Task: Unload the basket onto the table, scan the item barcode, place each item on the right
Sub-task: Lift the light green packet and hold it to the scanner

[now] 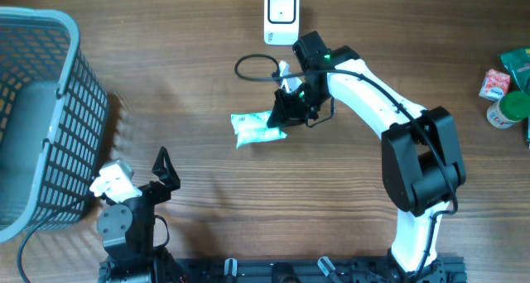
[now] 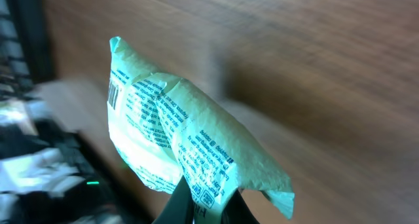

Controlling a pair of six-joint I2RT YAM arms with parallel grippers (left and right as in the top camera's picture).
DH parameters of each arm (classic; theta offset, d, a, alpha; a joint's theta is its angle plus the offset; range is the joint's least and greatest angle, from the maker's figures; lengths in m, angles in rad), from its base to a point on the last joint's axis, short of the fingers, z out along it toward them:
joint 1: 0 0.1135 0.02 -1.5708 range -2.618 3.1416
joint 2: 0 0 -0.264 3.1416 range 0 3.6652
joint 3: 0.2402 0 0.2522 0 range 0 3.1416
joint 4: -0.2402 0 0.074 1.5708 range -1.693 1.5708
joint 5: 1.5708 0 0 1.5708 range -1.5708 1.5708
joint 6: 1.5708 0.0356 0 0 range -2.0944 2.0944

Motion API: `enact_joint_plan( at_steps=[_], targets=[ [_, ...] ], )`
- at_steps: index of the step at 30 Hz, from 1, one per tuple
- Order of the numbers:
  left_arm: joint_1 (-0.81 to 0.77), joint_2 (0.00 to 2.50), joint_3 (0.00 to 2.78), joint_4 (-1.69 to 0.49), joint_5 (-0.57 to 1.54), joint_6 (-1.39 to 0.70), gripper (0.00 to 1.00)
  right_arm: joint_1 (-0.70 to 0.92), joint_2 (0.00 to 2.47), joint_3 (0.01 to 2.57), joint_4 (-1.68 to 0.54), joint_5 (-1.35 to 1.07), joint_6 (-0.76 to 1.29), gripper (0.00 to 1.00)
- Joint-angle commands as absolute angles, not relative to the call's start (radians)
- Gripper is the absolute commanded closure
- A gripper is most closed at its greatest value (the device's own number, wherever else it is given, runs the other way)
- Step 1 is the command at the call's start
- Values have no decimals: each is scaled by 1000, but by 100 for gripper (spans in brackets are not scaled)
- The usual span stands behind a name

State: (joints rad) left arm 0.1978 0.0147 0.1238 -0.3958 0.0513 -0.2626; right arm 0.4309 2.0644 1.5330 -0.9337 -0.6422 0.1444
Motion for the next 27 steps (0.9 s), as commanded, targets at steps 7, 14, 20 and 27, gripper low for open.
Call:
enact_joint_plan(
  at_steps=[7,14,20,27],
  targets=[
    [200,9,118,-392,56,-243,0,523,1700,1547,-830,-348,-123,96],
    [200,9,118,-392,56,-242,0,553,1679,1546,-820,-352,-340,96],
    [200,9,118,-392,56,-243,0,553,1700,1546,-748,-101,-342,96],
    [200,9,118,-392,56,-242,0,553,1886,1546,-251,580,-534,95]
  ],
)
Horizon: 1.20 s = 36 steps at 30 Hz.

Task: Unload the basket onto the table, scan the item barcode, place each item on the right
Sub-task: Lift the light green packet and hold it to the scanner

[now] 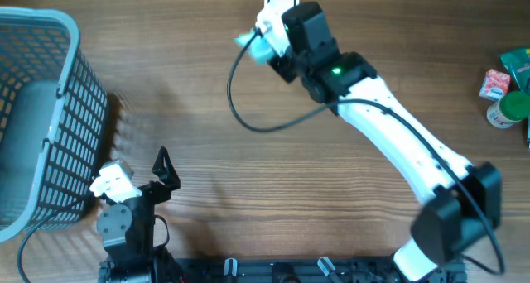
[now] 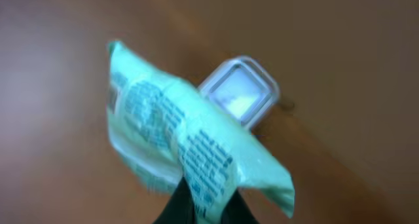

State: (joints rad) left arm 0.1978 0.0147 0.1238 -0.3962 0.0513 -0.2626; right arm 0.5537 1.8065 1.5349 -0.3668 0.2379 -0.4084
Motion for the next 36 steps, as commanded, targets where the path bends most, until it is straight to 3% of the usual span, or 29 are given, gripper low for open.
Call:
enact_joint_plan(
  at_steps=[1,5,9,18,23,29,33,36],
  targets=[
    [200,9,118,-392,56,-243,0,553,1934,1546,-138,671,-624,96],
    [200,9,118,-392,56,-243,0,553,2052,1546,187,841,-844,96],
    [200,9,118,-392,56,-243,0,551,2153,1547,428,835,-1039,96],
    [200,9,118,-392,56,-243,0,569,2321,1547,474,918,-1355,96],
    [200,9,118,-392,56,-243,0,596,2330,1547,503,935,-1271,96],
    [200,9,118,-392,56,-242,0,566,2281,1547,518,1139,-1159,96],
    [200,9,118,-392,56,-242,0,437,2218,1547,487,1205,-1107,96],
    [200,9,118,-392,56,-243,0,256,2208,1547,241,1169,-933,96]
  ],
)
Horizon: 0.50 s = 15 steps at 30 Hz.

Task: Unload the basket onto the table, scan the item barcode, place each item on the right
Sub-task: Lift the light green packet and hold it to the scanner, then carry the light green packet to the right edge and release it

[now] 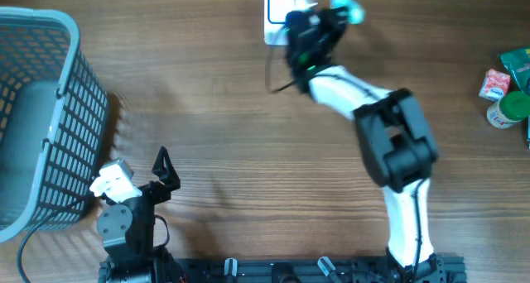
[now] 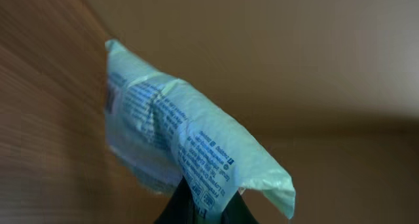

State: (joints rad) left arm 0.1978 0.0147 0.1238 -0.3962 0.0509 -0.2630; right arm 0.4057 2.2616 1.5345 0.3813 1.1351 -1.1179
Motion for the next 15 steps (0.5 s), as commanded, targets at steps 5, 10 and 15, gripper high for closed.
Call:
enact_joint_plan(
  at_steps=[5,10,15],
  targets=[
    [200,9,118,-392,56,-243,0,-4,2208,1547,-317,811,-432,96],
    [200,9,118,-392,56,-243,0,-218,2207,1548,-405,590,-210,96],
    [200,9,118,-392,56,-243,0,-259,2104,1567,-470,321,-123,4]
  ],
)
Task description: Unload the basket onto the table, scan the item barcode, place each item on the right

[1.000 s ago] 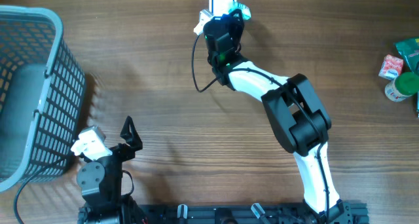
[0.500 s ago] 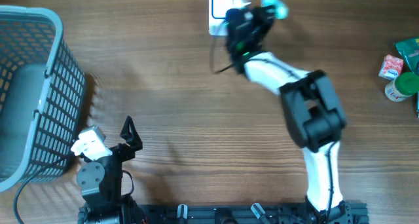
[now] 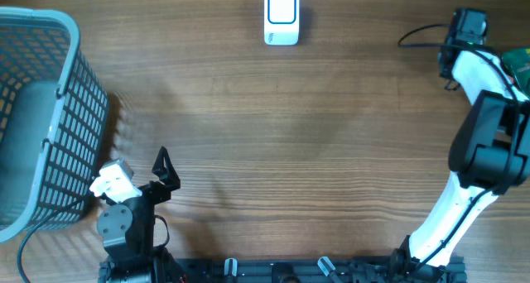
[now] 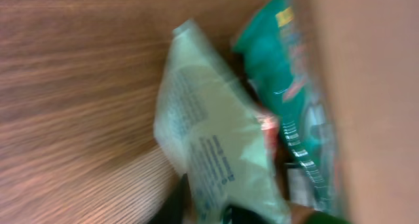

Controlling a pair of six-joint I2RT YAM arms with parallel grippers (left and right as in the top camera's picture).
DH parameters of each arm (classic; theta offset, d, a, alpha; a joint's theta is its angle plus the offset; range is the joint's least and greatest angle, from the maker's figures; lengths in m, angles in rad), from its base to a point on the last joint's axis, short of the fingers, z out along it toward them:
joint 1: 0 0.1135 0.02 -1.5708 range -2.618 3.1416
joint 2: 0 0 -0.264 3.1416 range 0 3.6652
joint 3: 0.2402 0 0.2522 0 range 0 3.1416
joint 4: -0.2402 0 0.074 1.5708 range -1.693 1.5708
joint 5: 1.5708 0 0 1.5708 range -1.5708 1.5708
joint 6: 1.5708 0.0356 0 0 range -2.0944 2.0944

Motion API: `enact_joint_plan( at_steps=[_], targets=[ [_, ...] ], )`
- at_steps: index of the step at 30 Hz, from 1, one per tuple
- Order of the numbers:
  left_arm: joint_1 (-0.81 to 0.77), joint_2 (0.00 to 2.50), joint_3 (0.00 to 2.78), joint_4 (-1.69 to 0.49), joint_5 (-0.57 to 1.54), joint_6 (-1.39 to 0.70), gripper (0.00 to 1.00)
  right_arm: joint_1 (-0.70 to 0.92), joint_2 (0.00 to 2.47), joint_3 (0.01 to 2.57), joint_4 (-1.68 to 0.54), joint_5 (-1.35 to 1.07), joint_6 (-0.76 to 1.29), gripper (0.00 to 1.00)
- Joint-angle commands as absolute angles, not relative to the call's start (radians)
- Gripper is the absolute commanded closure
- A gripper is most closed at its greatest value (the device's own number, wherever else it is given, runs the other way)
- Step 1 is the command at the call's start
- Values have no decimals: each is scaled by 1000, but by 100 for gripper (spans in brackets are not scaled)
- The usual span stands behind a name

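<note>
The pale green printed pouch [image 4: 209, 132] is pinched at its lower end by my right gripper [image 4: 209, 207], which is shut on it. The pouch hangs blurred over the wood at the table's far right. In the overhead view the right gripper [image 3: 462, 22] is at the back right corner, and the pouch itself does not show there. The white barcode scanner [image 3: 281, 16] stands at the back middle, far left of the pouch. My left gripper [image 3: 164, 171] rests near the front left, open and holding nothing.
A dark green packet [image 4: 288, 86] and other small goods lie just beyond the pouch by the table's right edge; the green packet [image 3: 517, 59] also peeks out beside the arm. A grey mesh basket [image 3: 41, 109] fills the left side.
My right gripper, still holding the pouch, has moved from just right of the scanner to the table's far right corner, over the pile of goods. The left arm has not moved.
My right gripper first held the pouch low over the table's middle. Then it held the pouch at the scanner, then just to the scanner's right. Now the pouch is at the far right by the other goods, still gripped.
</note>
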State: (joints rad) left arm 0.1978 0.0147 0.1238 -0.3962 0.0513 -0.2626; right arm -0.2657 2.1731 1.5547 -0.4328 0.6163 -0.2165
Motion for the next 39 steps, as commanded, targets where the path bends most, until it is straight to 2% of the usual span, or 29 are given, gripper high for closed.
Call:
enact_joint_plan(
  at_steps=[1,5,9,11,16,27,30,39],
  targets=[
    [200,9,118,-392,56,-243,0,-254,2043,1591,-505,215,-93,0],
    [200,9,118,-392,56,-242,0,-234,1763,1683,-650,-1,18,0],
    [200,9,118,-392,56,-243,0,-232,1402,1683,-734,-277,36,0],
    [200,9,118,-392,56,-243,0,-232,1227,1683,-773,-294,59,0],
    [200,9,118,-392,56,-243,0,-232,962,1683,-773,-294,59,0],
    [200,9,118,-392,56,-243,0,-232,751,1631,-886,-310,100,0],
    [200,9,118,-392,56,-243,0,-215,669,1477,-790,-313,96,0],
    [200,9,118,-392,56,-243,0,-35,211,662,-95,-315,97,0]
  ],
)
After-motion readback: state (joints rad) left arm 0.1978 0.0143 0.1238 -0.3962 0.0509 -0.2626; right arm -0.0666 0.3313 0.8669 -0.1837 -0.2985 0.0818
